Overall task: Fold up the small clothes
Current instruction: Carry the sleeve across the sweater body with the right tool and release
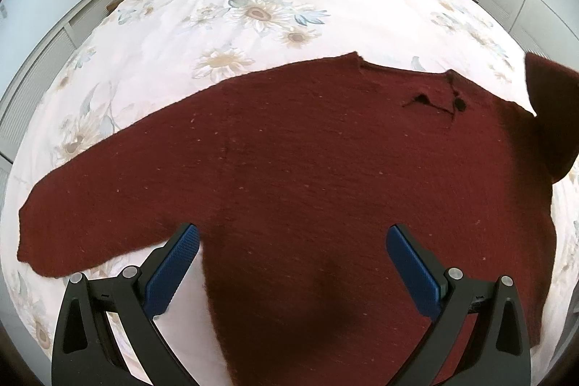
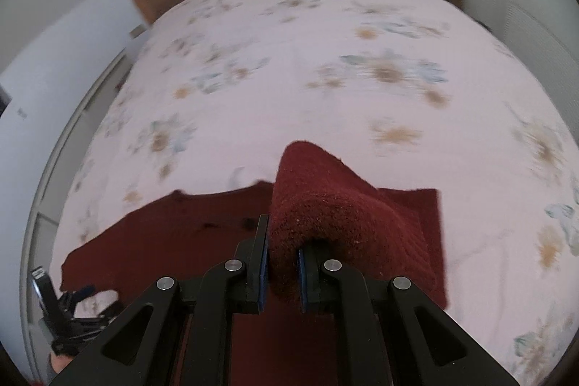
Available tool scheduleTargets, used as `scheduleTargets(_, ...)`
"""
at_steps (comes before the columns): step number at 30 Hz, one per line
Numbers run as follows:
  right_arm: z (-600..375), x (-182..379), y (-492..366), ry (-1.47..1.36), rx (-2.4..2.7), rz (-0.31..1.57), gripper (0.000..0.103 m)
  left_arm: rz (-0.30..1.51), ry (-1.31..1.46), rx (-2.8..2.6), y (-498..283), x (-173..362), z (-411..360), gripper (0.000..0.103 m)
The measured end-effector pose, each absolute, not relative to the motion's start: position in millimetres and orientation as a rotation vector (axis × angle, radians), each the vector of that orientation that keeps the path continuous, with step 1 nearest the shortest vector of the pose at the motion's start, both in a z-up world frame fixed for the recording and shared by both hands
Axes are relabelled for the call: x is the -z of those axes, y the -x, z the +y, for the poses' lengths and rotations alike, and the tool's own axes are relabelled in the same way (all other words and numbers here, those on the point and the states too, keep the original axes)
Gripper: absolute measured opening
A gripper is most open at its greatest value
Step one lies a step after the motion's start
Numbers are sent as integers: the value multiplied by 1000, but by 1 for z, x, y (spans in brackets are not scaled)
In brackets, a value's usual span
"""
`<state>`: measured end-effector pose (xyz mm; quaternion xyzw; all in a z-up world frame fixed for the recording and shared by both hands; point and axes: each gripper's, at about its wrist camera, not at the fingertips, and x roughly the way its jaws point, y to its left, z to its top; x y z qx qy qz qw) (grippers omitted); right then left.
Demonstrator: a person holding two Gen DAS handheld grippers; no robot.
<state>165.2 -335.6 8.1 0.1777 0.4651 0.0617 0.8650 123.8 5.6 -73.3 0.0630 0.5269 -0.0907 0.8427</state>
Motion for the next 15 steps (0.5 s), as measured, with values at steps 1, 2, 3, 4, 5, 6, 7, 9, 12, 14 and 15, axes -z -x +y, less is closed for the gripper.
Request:
scheduleTargets(1, -323, -8, -168, -372, -150, 978, 12, 1112, -136, 188, -126, 73, 7, 102)
scheduleTargets(2, -308, -6, -173, -370, -175, 984, 12, 1110, -136, 185, -127, 73, 10, 102)
scheduleTargets(3, -297, -4, -177, -364, -192, 989, 12, 1106, -135, 182, -129, 73, 12, 102)
scheduleTargets(4, -287, -2, -180, -356, -206, 996, 12, 1103, -133, 179, -129, 72, 15, 102)
scheduleTargets(5, -274, 1, -183, -352, -227, 1007, 12, 1102, -130, 174, -130, 72, 17, 102)
scheduleTargets(6, -263, 5, -186, -351, -245, 1017, 12, 1103, -125, 169, -131, 72, 20, 102)
scheduleTargets(7, -256, 9, -188, -349, -256, 1025, 12, 1105, -115, 165, -132, 72, 24, 102)
scheduleTargets(9, -237, 21, -189, -332, -277, 1052, 12, 1110, -106, 159, -132, 74, 29, 102)
scheduleTargets(12, -215, 48, -189, -298, -272, 1104, 12, 1116, -114, 143, -133, 79, 33, 102)
scheduleTargets(14, -207, 70, -188, -288, -264, 1150, 13, 1124, -112, 134, -133, 83, 37, 102)
scheduleTargets(15, -205, 79, -186, -294, -263, 1168, 13, 1127, -108, 131, -132, 83, 40, 102)
